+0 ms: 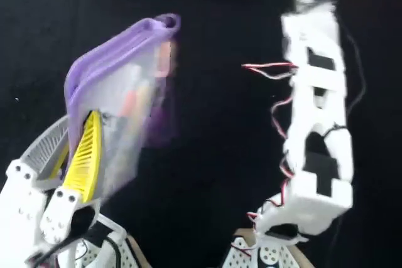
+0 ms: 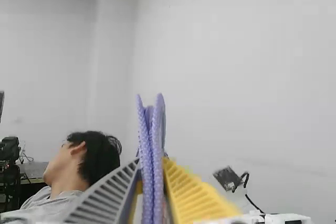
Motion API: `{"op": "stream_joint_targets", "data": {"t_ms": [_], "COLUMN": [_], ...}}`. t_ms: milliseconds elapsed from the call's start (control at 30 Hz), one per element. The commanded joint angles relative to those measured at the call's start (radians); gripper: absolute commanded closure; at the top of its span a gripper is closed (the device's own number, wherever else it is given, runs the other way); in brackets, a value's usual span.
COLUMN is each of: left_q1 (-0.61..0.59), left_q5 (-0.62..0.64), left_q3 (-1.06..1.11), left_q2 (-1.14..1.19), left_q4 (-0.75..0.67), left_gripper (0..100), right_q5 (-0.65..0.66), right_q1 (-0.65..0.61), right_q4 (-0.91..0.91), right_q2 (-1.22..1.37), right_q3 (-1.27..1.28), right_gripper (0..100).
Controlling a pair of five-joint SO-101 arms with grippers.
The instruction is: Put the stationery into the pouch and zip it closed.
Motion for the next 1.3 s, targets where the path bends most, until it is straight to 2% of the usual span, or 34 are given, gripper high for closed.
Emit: {"op": "stream_joint_targets", "data": {"t_ms": [0,300,500,667,867,1100,1267], "left_q1": [-0.007,-0.007,-0.007,-0.007,-0.007,-0.008,-0.008], "left_q5": [0.005,0.005,0.005,0.005,0.005,-0.003,-0.002], "left_q3": [-0.056,-0.048,-0.002,0.013,0.015,-0.019,-0.016], "left_q2": [-0.003,-0.003,-0.003,-0.003,-0.003,-0.003,-0.003], "left_q4": [-0.005,-0.003,-0.012,-0.015,-0.057,-0.048,-0.048], "left_gripper": [97,97,97,97,97,97,97], "right_q5": [0.015,0.006,-0.051,-0.068,-0.066,-0.066,-0.066], "right_q1": [0.025,0.008,-0.034,-0.149,-0.336,-0.565,-0.678], "right_q4": [-0.023,0.118,0.454,0.697,0.836,0.970,1.054], "right_q2": [-0.005,-0.012,-0.074,-0.209,-0.415,-0.613,-0.707], "right_q3": [-0.035,-0.154,-0.332,-0.427,-0.433,-0.433,-0.433], "right_gripper": [98.7,98.3,98.2,85.9,70.9,69.8,69.8]}}
